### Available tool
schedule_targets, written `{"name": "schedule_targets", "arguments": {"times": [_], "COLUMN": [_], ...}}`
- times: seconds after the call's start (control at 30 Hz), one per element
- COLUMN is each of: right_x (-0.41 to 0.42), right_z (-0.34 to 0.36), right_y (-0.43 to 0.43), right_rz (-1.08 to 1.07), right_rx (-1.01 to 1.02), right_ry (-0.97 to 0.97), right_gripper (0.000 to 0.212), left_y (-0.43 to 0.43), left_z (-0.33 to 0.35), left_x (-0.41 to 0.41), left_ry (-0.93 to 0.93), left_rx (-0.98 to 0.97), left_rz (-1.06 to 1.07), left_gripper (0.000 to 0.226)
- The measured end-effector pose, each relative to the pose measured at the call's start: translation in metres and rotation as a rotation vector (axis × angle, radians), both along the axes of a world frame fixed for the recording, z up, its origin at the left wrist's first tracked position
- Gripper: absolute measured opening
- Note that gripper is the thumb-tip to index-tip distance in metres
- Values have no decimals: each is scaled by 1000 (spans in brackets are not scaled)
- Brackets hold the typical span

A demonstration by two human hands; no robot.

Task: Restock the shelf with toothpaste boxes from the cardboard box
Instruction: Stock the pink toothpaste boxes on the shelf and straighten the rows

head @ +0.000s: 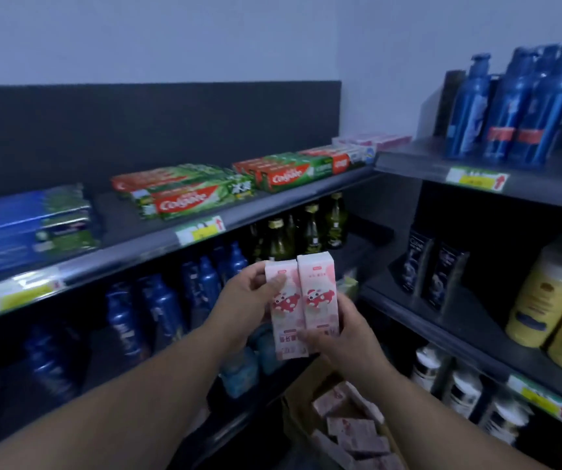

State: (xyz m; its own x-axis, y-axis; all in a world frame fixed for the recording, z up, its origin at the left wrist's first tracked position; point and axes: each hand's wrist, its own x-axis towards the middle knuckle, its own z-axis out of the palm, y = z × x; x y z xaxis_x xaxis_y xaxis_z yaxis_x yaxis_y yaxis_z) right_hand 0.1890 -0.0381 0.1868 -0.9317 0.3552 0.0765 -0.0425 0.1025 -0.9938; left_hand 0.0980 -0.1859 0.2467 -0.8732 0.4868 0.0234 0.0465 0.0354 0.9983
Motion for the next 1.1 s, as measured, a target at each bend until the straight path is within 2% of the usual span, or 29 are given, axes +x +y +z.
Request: {"name": "schedule_targets", "arguments": {"times": [0.23, 0.47, 0.6, 0.67, 0.77, 0.9, 1.03, 1.1], "right_x": [-13, -28, -38, -45, -53, -58, -66, -73], "right_z": [48, 75, 103, 121, 148, 172, 184, 189], "right_y": [-96, -235, -319, -357, -406, -453, -490, -503], "right_rz": [238, 407, 374, 316, 234, 287, 283, 270], "right_rx": [0, 55, 183, 248, 115, -154, -180, -179], "right_ry": [94, 63, 11, 33, 109, 141, 153, 158], "right_gripper": [56, 59, 57, 48, 31, 20, 18, 21], "left_y": [-115, -267, -362, -406, -467, -528, -568, -584], "left_z": [43, 75, 98, 108, 119, 126, 129, 132], "left_x": [6, 24, 39, 45, 50, 59, 59, 55], "left_ry": [35, 92, 159, 178, 225, 255, 291, 323], "left_rx": [-9, 59, 120, 143, 143, 198, 266, 254], "left_rz": [140, 345, 498, 586, 707, 794, 881, 950], "left_gripper": [33, 30, 31, 39, 41, 35, 32, 40]}}
